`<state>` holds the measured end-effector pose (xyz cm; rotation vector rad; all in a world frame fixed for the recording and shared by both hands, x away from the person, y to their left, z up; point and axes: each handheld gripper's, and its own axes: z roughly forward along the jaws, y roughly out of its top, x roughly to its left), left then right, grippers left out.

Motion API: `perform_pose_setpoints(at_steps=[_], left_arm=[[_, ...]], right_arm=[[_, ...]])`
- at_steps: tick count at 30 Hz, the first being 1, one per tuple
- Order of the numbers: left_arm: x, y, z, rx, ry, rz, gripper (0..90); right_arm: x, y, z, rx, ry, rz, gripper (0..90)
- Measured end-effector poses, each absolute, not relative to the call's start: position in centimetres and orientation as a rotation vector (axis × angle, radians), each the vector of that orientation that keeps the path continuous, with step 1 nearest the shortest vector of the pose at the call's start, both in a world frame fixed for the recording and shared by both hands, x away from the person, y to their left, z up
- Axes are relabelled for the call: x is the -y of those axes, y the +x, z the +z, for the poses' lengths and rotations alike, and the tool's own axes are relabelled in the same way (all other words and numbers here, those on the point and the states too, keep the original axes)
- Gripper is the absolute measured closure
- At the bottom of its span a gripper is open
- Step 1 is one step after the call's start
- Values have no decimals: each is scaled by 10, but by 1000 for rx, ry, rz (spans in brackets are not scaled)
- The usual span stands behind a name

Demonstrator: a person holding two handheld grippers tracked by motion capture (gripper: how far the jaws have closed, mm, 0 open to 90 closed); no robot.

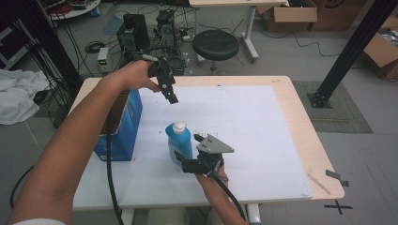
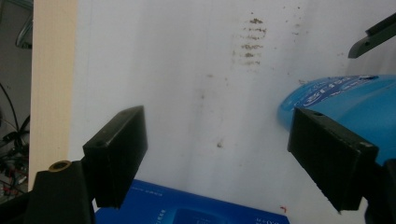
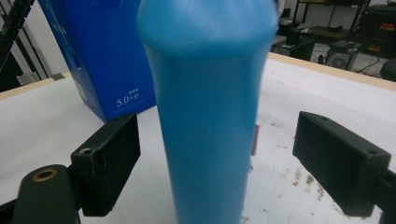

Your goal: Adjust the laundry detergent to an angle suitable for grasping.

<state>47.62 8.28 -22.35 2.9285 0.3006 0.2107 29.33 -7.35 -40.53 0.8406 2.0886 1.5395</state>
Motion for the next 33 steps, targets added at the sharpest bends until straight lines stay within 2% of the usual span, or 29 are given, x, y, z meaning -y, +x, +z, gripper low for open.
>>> perform_pose_setpoints(at_steps=[26, 33], left_arm=[[-87, 477, -224, -294, 2931, 211, 212], [-87, 477, -224, -295, 2931, 214, 213]], right_arm=[[54, 308, -418, -2055, 893, 1545, 151], [54, 309, -417, -2049, 887, 1561, 204]])
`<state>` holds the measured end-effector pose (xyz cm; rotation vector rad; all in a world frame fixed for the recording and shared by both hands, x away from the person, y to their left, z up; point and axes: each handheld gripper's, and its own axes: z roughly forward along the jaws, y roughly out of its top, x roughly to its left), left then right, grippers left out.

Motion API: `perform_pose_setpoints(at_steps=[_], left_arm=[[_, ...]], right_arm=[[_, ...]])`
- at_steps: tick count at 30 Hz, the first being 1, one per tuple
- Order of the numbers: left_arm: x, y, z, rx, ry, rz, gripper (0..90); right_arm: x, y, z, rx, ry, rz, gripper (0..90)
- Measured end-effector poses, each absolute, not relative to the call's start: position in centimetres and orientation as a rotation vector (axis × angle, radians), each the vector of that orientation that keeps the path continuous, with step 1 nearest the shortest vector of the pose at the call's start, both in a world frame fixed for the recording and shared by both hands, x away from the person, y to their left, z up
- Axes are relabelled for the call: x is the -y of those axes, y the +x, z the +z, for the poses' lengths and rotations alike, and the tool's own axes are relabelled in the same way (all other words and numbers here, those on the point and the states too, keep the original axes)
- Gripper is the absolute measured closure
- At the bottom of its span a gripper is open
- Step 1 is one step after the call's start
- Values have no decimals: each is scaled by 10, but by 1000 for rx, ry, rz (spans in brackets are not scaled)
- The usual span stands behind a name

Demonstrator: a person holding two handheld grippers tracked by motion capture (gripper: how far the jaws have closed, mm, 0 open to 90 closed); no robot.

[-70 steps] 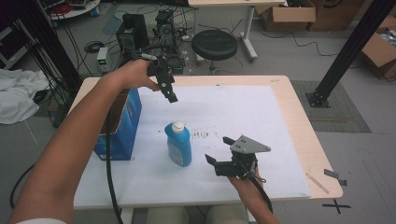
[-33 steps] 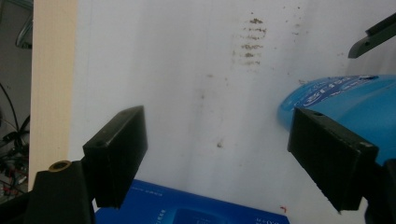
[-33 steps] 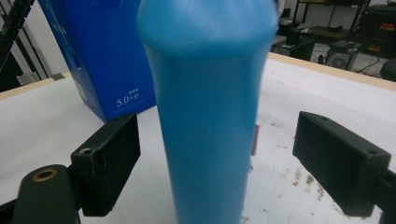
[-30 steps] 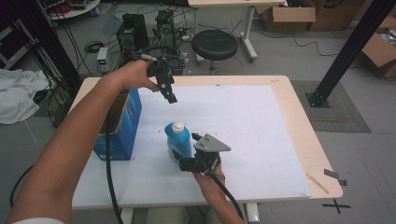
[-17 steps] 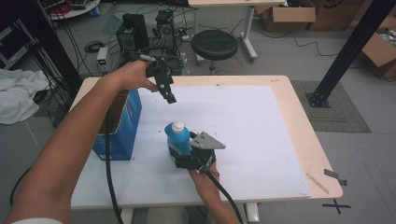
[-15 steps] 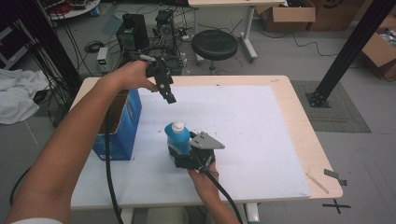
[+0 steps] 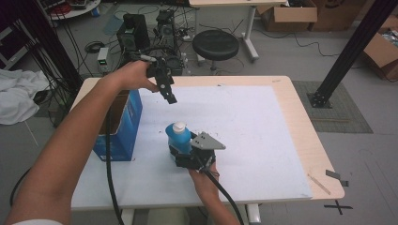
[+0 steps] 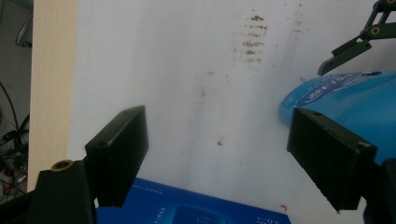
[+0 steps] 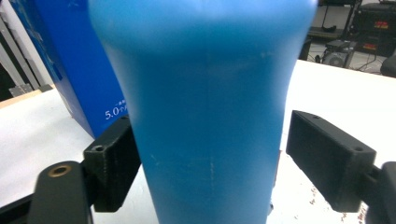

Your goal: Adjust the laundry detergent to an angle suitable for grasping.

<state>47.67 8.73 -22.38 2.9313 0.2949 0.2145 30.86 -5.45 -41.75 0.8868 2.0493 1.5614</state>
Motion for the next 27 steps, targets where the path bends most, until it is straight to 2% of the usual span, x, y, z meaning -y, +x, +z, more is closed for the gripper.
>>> perform_pose_setpoints(at_steps=[27], left_arm=[[-87, 475, -225, -297, 2934, 206, 225]], right_arm=[[53, 308, -415, -2076, 823, 1584, 395]])
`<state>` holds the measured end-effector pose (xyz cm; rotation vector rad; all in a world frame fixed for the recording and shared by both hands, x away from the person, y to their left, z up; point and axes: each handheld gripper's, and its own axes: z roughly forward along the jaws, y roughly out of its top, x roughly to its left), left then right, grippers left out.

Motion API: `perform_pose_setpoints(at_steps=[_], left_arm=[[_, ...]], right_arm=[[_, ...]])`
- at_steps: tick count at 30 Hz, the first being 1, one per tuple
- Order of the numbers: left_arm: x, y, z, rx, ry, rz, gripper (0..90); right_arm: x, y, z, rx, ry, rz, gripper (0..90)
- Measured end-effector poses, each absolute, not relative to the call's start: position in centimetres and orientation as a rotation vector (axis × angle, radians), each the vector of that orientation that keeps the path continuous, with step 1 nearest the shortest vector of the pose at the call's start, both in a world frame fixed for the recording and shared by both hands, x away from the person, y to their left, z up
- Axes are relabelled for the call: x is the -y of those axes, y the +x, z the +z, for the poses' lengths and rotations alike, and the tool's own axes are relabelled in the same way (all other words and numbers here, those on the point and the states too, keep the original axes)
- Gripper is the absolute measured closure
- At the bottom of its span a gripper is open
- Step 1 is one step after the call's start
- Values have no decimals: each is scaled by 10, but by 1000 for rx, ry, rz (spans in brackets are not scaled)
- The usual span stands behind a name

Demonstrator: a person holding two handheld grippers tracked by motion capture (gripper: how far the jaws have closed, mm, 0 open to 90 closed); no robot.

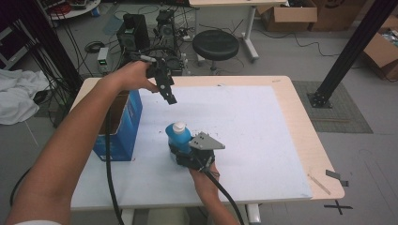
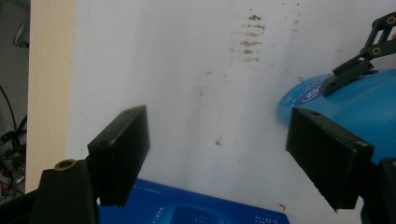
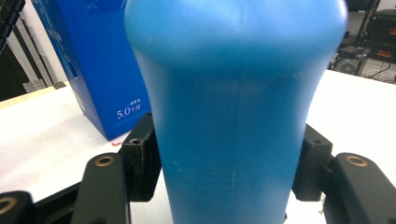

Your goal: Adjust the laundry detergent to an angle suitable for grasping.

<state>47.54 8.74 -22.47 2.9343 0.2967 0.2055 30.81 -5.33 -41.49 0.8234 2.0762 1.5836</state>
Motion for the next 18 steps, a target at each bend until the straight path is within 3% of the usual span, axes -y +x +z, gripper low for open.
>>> perform_pose_setpoints(at_steps=[18], left_arm=[[-89, 476, -227, -300, 2934, 200, 227]], right_arm=[[53, 307, -412, -2076, 767, 1540, 435]])
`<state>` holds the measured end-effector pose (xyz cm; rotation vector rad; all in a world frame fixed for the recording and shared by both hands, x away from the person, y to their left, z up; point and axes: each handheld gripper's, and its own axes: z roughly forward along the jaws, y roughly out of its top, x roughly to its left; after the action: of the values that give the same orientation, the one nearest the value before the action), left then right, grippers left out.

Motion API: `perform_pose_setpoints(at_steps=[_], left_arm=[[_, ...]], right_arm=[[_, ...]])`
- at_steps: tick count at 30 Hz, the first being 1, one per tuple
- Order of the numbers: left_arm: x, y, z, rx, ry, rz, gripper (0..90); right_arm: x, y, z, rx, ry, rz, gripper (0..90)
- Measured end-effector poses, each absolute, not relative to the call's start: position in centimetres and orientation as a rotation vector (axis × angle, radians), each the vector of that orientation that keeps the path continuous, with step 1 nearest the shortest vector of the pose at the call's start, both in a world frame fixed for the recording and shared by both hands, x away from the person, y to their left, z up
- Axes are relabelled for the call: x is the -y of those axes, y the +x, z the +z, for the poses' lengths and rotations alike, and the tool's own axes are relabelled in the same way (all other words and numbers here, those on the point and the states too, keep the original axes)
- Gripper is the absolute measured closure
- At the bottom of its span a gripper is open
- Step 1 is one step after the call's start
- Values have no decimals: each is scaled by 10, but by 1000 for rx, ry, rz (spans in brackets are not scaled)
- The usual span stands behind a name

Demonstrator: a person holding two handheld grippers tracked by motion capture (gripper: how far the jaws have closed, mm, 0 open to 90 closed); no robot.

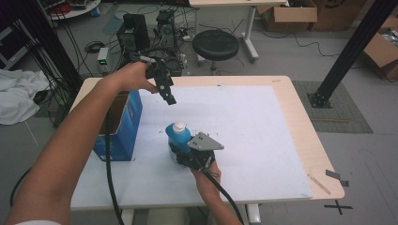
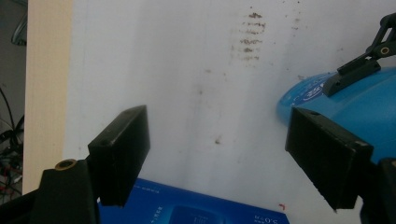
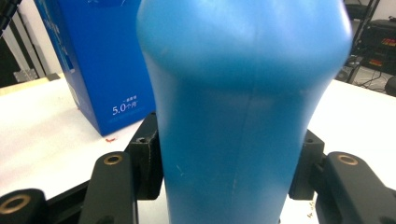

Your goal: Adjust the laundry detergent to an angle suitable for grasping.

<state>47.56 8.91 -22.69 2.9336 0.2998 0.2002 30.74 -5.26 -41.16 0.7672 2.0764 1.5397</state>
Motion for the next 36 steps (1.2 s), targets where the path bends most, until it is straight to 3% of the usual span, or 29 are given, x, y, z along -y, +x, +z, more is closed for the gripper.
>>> perform_pose_setpoints(at_steps=[28, 36], left_arm=[[-92, 470, -222, -324, 2927, 218, 222], [-92, 469, -222, -325, 2929, 221, 222]], right_arm=[[92, 322, -367, -2384, 349, 1623, 438], [109, 333, -369, -2484, 234, 1647, 437]])
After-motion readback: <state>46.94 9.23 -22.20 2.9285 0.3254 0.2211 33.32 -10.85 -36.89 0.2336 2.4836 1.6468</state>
